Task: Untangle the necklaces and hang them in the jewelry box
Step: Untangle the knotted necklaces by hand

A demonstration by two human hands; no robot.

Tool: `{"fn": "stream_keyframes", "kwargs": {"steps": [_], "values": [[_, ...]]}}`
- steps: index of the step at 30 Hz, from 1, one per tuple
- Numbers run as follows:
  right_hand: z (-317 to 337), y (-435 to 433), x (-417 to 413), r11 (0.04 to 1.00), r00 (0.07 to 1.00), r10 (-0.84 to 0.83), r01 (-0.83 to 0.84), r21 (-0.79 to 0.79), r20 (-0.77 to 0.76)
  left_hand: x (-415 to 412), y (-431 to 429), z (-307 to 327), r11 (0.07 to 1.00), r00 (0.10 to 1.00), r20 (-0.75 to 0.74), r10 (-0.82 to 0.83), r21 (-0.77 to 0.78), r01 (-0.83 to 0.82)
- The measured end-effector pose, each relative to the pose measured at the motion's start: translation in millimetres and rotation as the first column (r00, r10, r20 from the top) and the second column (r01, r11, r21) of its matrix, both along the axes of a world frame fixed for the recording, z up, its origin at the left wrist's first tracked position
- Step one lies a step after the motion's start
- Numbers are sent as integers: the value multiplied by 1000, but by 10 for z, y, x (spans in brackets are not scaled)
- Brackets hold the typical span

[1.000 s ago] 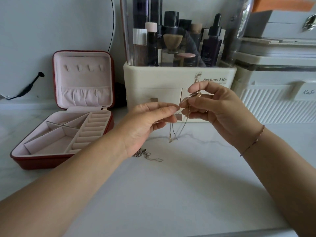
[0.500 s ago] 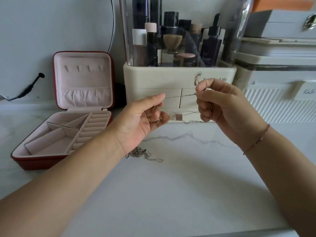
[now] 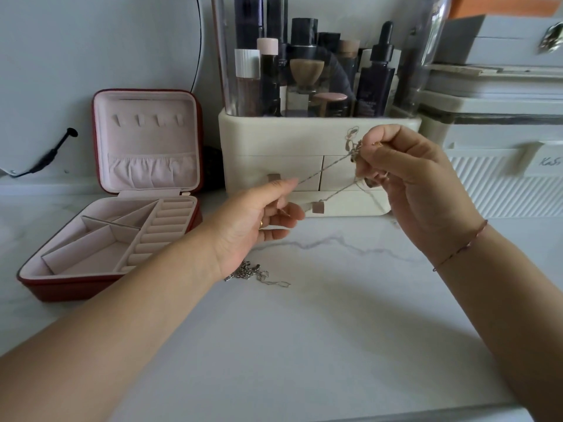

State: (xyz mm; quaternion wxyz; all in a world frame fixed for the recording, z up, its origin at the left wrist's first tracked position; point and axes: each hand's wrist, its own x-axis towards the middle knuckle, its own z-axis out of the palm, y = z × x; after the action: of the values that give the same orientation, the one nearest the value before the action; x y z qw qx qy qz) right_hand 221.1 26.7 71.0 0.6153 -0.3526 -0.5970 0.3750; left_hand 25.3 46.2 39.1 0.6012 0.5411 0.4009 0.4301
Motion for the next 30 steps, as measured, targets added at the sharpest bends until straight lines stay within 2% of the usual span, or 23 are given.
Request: {"fn": "stream_keyframes", "kwargs": {"steps": [4,7,10,13,17,21,23,25,28,30], "values": [[-3,4,22,998,999,-27,28,55,-20,16,-14,5,999,999,-40,14,-43,-16],[-5,-14,-8,994,1000,-22,22,107,-2,22,-34,22,999,999,29,43,-16,-42],[2,-48,-61,990,998,-18,11,139,53,9,-43,21,998,999,8,49,46,-50],[-18,-64,-109,992,994,40,-52,112,100,8,-49,5,995,997,-68,26,94,-20],[-43,-56,-135,985,982,169,-171,16,80,28,-66,-21,983,988,-154,28,184,1],[-64,-55,-150,976,968,217,-217,-17,124,14,-59,-1,973,995,-86,-58,219,76],[-74,-61,-155,981,963,193,-195,-10,190,16,-69,19,980,992,25,-123,160,117],[-80,-69,-159,989,954,133,-144,20,269,23,-85,24,988,990,78,-118,111,109],[-90,-61,-149,996,924,-28,-8,92,382,26,-90,19,992,998,37,-56,113,52],[-95,-49,-137,993,914,-87,45,113,396,13,-86,31,991,999,16,-29,131,27]]}}
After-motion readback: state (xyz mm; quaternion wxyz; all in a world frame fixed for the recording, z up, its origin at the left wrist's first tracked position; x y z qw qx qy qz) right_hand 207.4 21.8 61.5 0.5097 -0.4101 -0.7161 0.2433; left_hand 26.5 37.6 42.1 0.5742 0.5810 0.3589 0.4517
